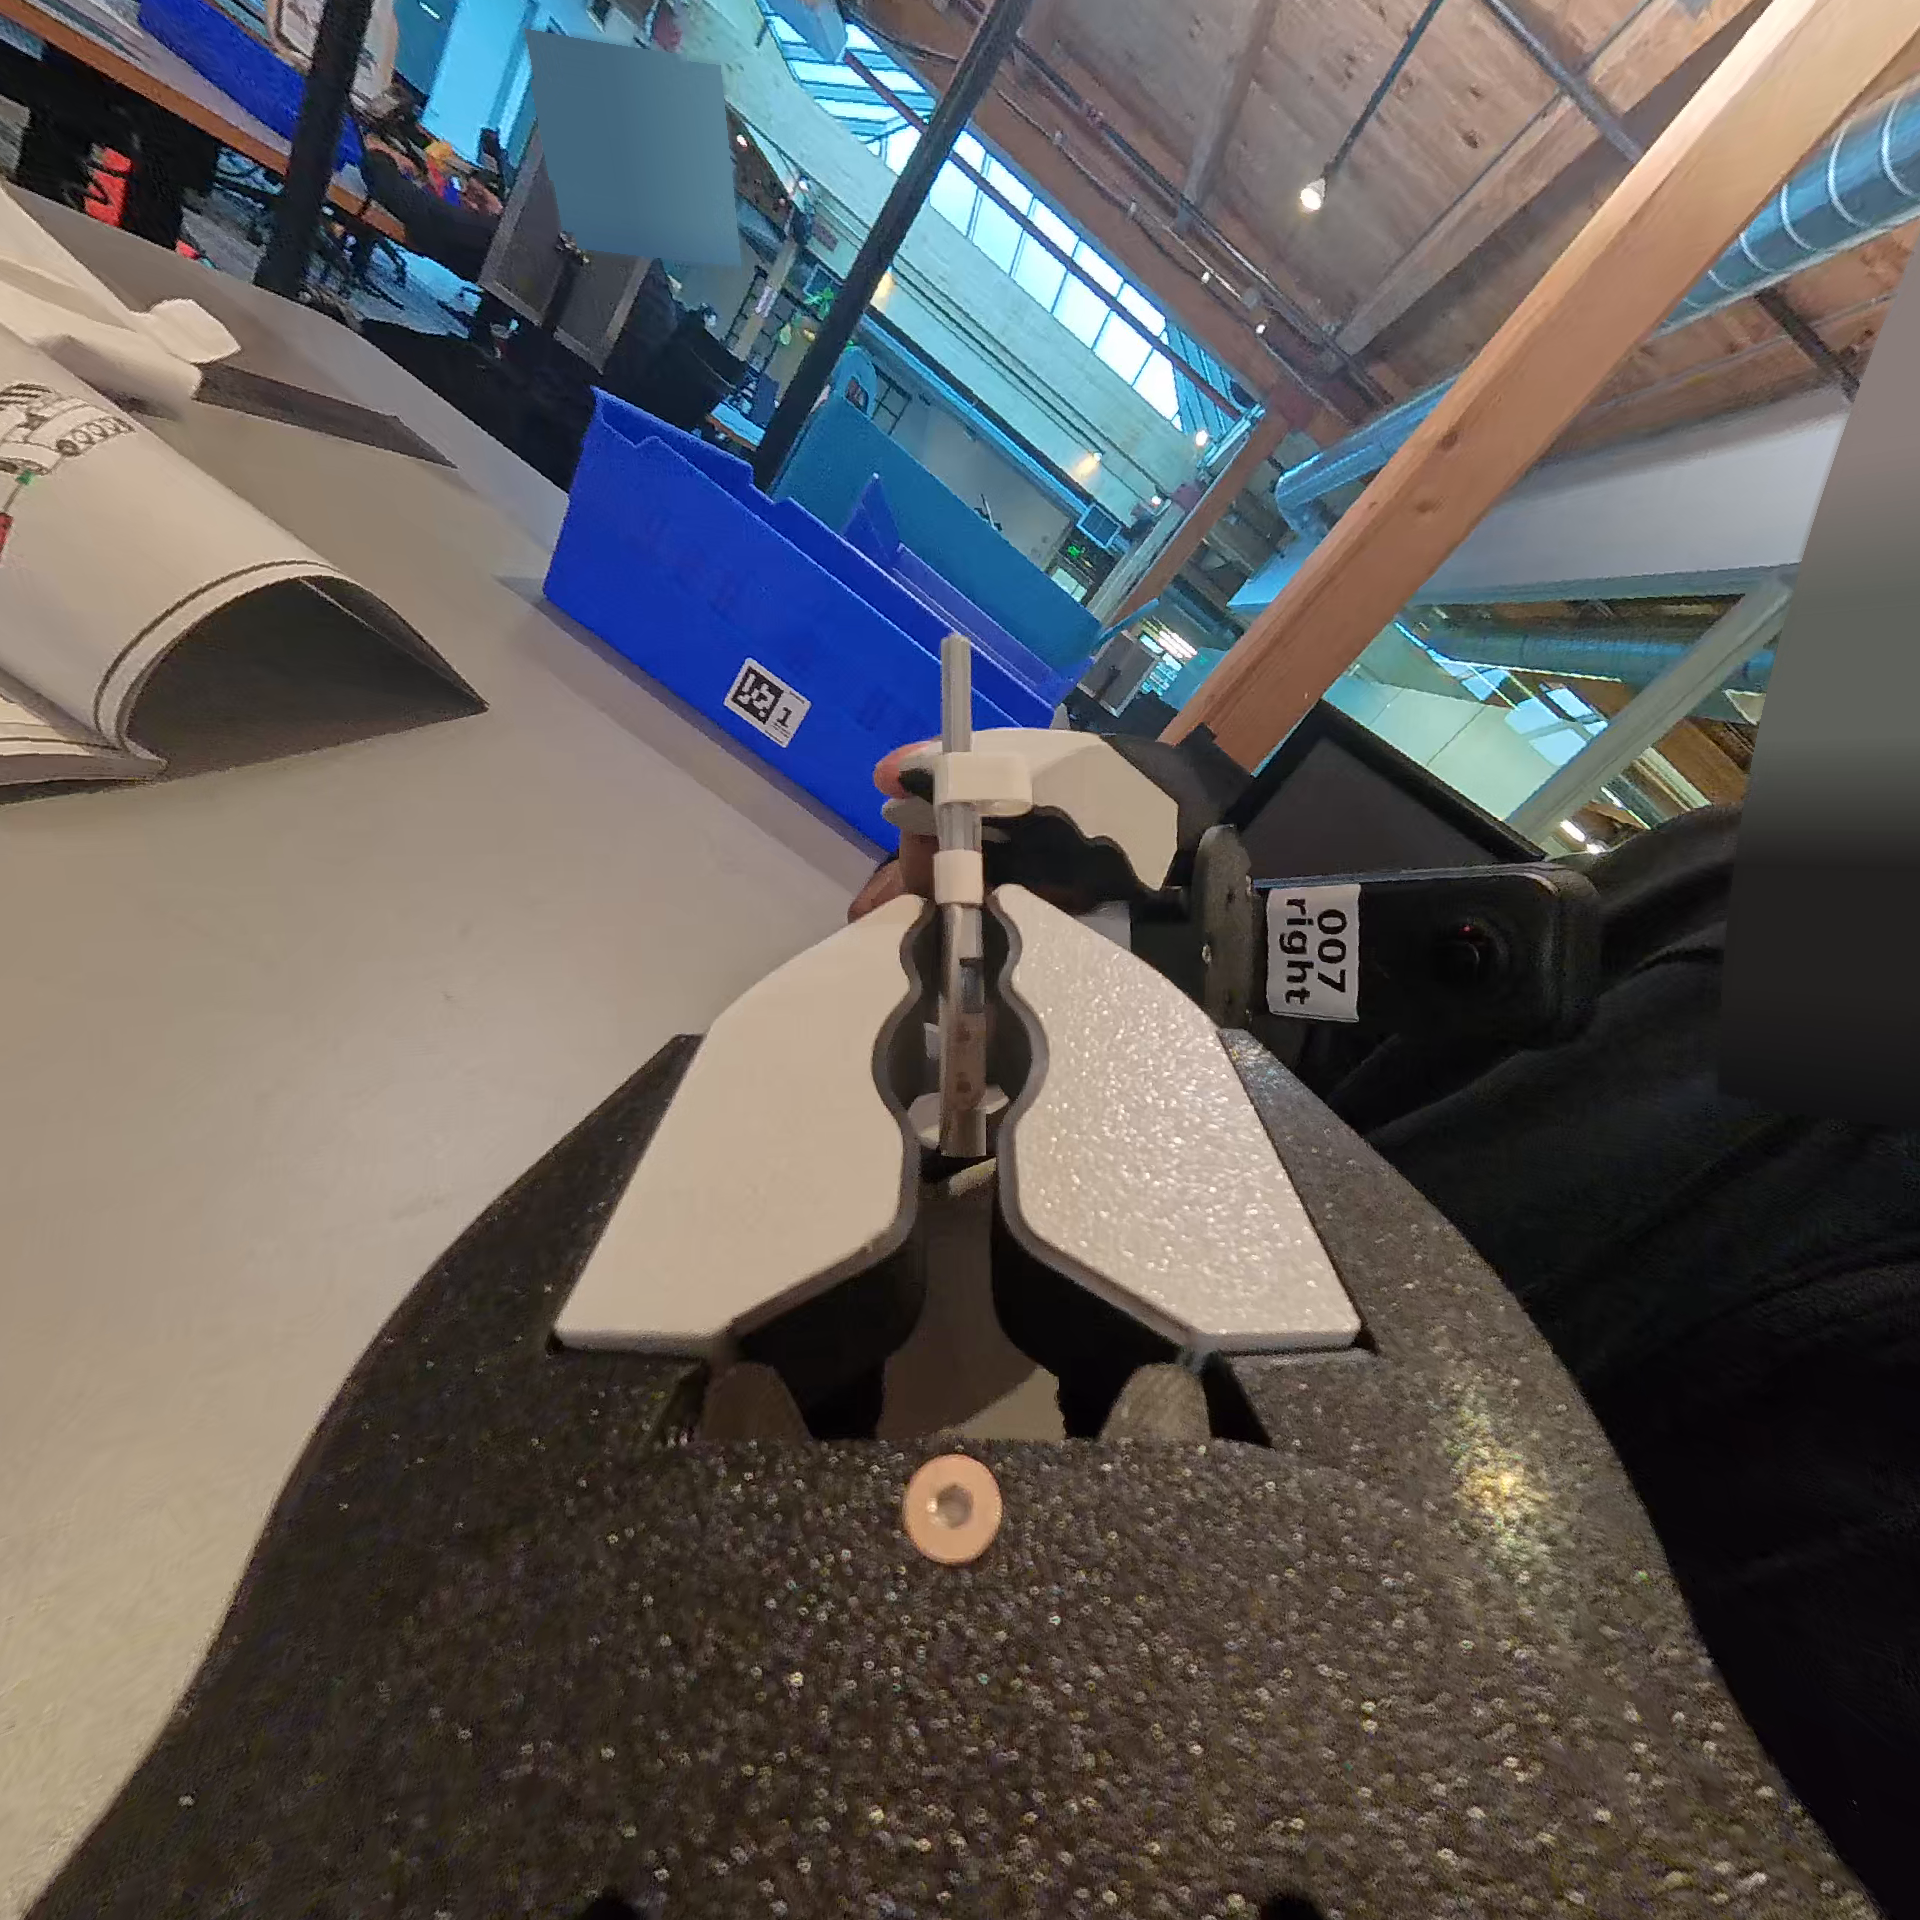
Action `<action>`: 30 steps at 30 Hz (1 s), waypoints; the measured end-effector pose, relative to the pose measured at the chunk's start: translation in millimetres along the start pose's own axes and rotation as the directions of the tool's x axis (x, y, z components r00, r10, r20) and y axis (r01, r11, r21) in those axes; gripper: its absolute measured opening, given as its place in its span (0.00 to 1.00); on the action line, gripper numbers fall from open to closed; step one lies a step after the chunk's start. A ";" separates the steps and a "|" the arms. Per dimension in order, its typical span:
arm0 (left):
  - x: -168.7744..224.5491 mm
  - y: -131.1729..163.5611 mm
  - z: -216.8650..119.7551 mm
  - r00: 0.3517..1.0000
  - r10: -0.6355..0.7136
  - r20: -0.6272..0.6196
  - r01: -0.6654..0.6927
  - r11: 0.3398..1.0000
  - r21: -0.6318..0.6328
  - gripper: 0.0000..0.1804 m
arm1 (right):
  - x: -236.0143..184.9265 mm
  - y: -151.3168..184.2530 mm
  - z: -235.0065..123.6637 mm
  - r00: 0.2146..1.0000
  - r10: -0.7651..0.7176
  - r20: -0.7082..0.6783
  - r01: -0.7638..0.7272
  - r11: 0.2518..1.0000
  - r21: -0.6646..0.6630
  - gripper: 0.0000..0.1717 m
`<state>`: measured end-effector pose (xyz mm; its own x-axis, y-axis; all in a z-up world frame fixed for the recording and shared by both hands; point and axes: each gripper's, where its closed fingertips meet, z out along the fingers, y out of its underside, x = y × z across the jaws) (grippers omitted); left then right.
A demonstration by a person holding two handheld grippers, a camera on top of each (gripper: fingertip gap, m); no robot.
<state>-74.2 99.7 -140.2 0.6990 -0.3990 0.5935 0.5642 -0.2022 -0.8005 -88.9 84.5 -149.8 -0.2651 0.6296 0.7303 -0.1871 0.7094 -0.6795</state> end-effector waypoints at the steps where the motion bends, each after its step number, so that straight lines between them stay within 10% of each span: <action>1: -0.7 0.2 0.0 1.000 -0.002 0.005 0.002 1.000 0.000 0.04 | 0.0 1.0 0.8 1.000 0.002 -0.007 -0.002 1.000 -0.007 0.40; 13: -4.8 3.2 -0.4 0.999 -0.016 0.035 0.017 1.000 -0.016 0.04 | -2.6 5.7 2.4 1.000 0.007 0.004 -0.007 0.999 -0.043 0.39; 30: -3.6 -9.1 -4.7 0.996 -0.077 0.047 0.080 0.994 -0.068 0.17 | 8.7 22.4 2.6 0.838 -0.532 -0.122 0.509 0.842 -0.177 0.38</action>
<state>-83.9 98.7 -135.4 0.6735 -0.3395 0.6566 0.5870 -0.2942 -0.7542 -97.9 105.1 -158.8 -0.0072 0.1884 0.9821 -0.1253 0.9742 -0.1878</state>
